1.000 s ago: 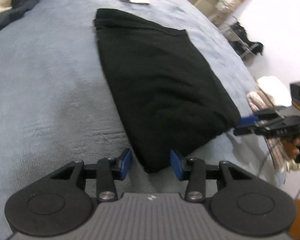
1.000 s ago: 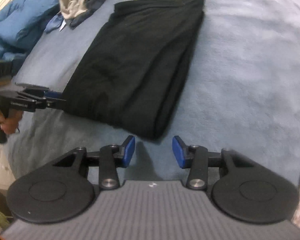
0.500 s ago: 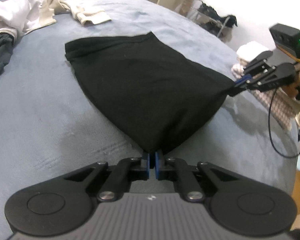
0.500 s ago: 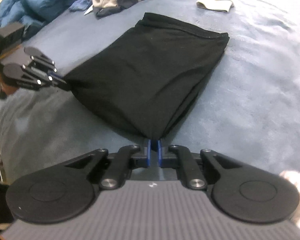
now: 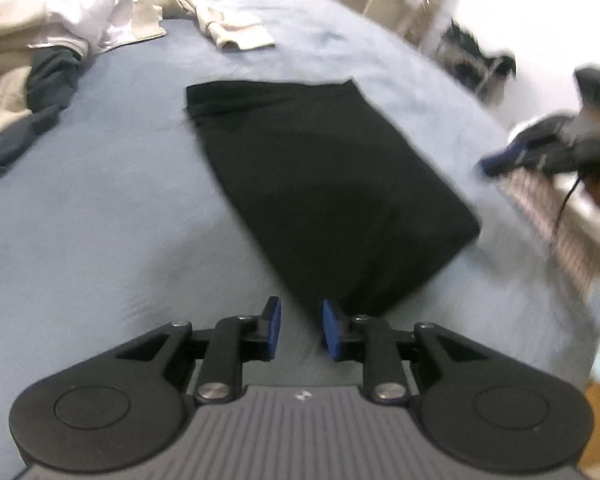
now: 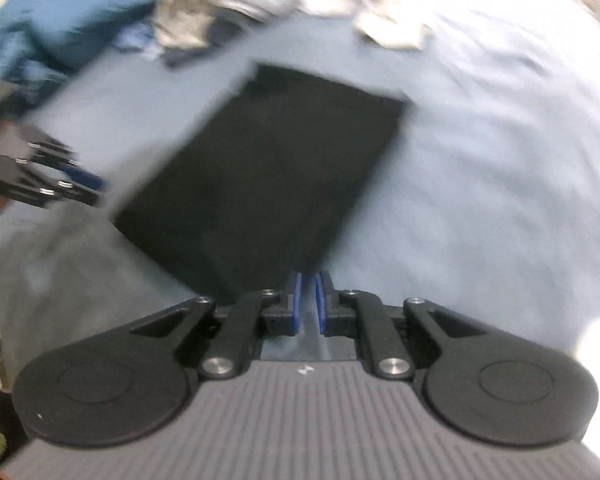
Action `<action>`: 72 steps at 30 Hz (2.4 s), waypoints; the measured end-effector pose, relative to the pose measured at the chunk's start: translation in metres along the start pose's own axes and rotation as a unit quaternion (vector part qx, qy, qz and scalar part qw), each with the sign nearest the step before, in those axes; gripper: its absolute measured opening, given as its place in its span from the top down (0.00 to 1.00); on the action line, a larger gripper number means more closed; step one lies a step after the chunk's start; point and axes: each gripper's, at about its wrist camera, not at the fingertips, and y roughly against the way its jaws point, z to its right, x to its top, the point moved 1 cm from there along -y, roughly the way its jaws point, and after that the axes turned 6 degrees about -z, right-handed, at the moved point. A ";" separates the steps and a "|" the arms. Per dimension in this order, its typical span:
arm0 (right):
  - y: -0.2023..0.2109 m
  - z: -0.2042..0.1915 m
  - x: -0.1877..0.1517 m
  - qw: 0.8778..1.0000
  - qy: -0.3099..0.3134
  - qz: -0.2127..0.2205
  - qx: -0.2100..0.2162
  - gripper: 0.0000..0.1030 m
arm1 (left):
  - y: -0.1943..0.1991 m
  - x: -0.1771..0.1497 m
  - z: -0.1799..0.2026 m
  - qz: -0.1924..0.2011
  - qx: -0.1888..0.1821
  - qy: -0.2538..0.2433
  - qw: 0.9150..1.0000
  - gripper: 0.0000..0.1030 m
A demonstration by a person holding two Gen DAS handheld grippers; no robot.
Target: Fold clothes
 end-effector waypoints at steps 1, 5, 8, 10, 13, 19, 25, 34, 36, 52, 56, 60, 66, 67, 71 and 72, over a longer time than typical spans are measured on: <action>-0.013 -0.003 0.006 1.000 0.018 -0.005 0.014 0.93 | -0.009 0.004 0.003 -0.001 -0.010 0.006 1.000 0.76; -0.050 0.010 -0.014 0.997 0.035 -0.064 0.020 0.93 | -0.037 -0.015 -0.008 -0.042 -0.011 0.035 0.998 0.73; -0.035 0.038 -0.029 0.997 -0.027 -0.069 0.019 0.88 | -0.016 -0.022 -0.023 -0.039 -0.029 0.087 0.995 0.68; -0.018 0.054 -0.026 0.996 -0.075 -0.054 0.019 0.84 | -0.005 -0.016 -0.032 -0.029 -0.034 0.117 0.992 0.62; -0.015 0.084 -0.009 0.987 -0.152 -0.007 0.051 0.54 | -0.007 0.006 -0.047 0.004 -0.043 0.157 0.987 0.53; -0.067 0.143 0.026 0.961 -0.249 0.036 0.117 0.47 | -0.061 0.065 -0.089 0.040 -0.061 0.234 0.969 0.49; -0.109 0.176 0.043 0.927 -0.321 0.083 0.176 0.45 | -0.090 0.113 -0.107 0.067 -0.069 0.223 0.970 0.49; -0.122 0.158 0.034 0.918 -0.312 0.049 0.240 0.41 | -0.084 0.074 -0.097 0.031 -0.125 0.233 0.964 0.49; -0.118 0.146 0.018 0.914 -0.313 0.032 0.256 0.41 | -0.079 0.060 -0.092 0.030 -0.134 0.235 0.962 0.49; -0.153 0.168 0.052 0.865 -0.375 0.114 0.314 0.47 | -0.122 0.109 -0.130 0.085 -0.170 0.306 0.933 0.77; -0.158 0.166 0.060 0.872 -0.374 0.114 0.295 0.77 | -0.126 0.113 -0.127 0.096 -0.152 0.314 0.932 0.91; -0.147 0.156 0.065 0.891 -0.352 0.128 0.256 0.88 | -0.106 0.115 -0.103 0.121 -0.096 0.283 0.947 0.93; -0.106 0.132 0.072 0.924 -0.285 0.159 0.196 0.89 | -0.065 0.119 -0.075 0.160 -0.058 0.243 0.955 0.93; -0.099 0.128 0.074 0.929 -0.274 0.163 0.188 0.89 | -0.058 0.119 -0.069 0.166 -0.054 0.235 0.956 0.93; -0.073 0.118 0.074 0.936 -0.246 0.182 0.172 0.89 | -0.031 0.119 -0.051 0.190 -0.039 0.222 0.955 0.93; -0.065 0.115 0.074 0.938 -0.238 0.189 0.168 0.89 | -0.024 0.119 -0.045 0.198 -0.034 0.217 0.955 0.93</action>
